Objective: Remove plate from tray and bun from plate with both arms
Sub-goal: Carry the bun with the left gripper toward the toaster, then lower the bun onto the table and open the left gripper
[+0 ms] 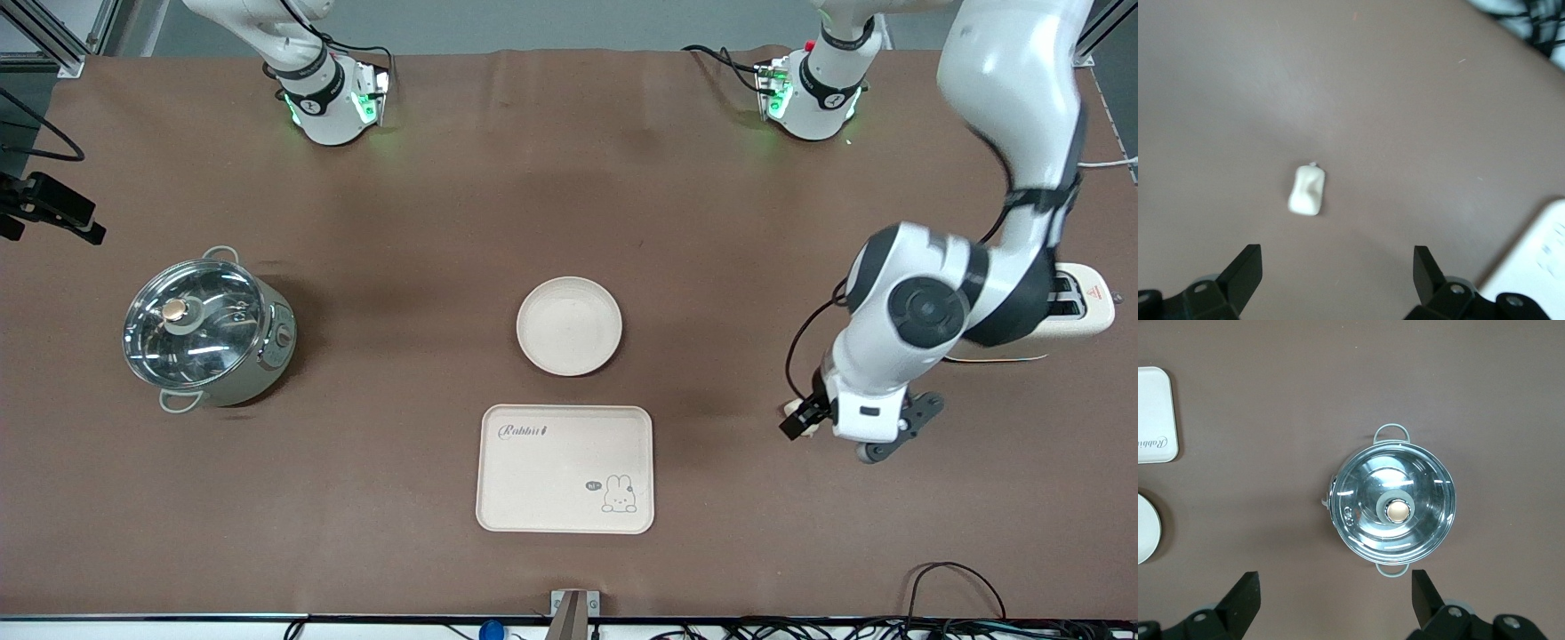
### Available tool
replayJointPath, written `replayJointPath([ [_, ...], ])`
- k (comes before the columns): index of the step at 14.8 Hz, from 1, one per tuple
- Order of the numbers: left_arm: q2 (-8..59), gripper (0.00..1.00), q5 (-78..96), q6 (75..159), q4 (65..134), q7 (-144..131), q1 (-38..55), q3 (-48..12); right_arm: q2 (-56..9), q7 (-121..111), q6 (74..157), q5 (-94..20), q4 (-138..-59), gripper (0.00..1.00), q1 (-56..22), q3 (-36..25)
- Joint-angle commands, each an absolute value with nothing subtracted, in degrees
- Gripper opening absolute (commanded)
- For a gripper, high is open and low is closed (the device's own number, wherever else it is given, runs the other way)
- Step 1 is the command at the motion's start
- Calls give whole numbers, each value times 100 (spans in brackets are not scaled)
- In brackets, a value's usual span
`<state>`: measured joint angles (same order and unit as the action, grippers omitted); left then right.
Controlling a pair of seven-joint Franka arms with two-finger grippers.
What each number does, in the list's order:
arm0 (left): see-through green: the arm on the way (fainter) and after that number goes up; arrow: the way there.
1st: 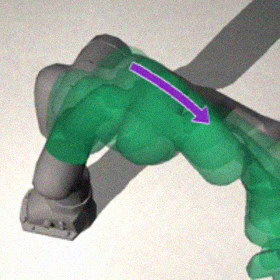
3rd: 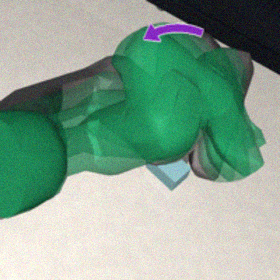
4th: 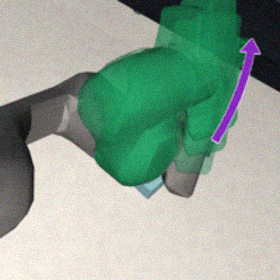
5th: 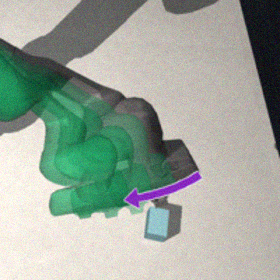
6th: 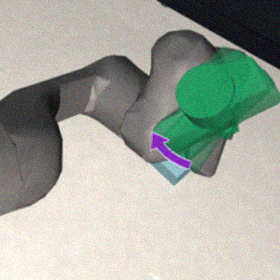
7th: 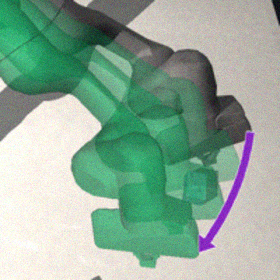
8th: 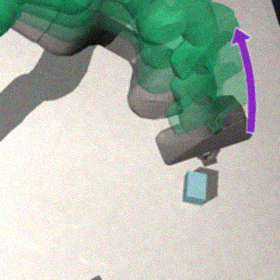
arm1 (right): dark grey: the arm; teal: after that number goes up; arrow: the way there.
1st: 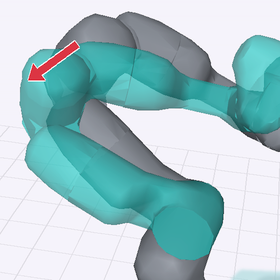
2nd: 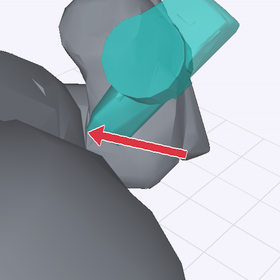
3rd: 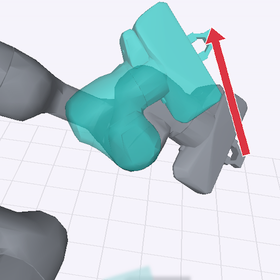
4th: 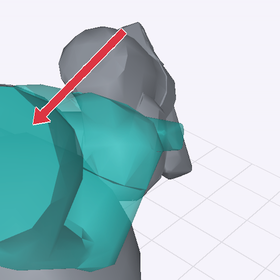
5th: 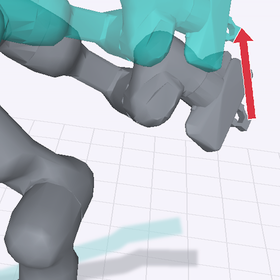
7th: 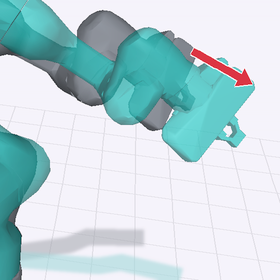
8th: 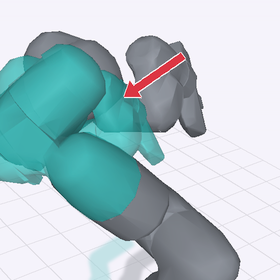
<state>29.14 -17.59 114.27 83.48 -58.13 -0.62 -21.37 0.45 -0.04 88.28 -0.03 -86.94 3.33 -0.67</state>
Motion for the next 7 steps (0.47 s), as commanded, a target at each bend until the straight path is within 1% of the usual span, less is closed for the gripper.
replayJointPath([
  [1, 2279, 100, -1679, 10654, 8121, -5047, -193, -2118, 70, 0, 9017, 70, -8807, 100, 325, -70],
  [4, 1576, 100, -1268, 10049, 8147, -3469, -596, -2145, 88, -26, 9044, 88, -8798, 100, 290, -62],
  [7, 855, 100, -730, 9029, 8165, -1920, -913, -2136, 79, -26, 9044, 88, -8798, 100, 290, -62],
])
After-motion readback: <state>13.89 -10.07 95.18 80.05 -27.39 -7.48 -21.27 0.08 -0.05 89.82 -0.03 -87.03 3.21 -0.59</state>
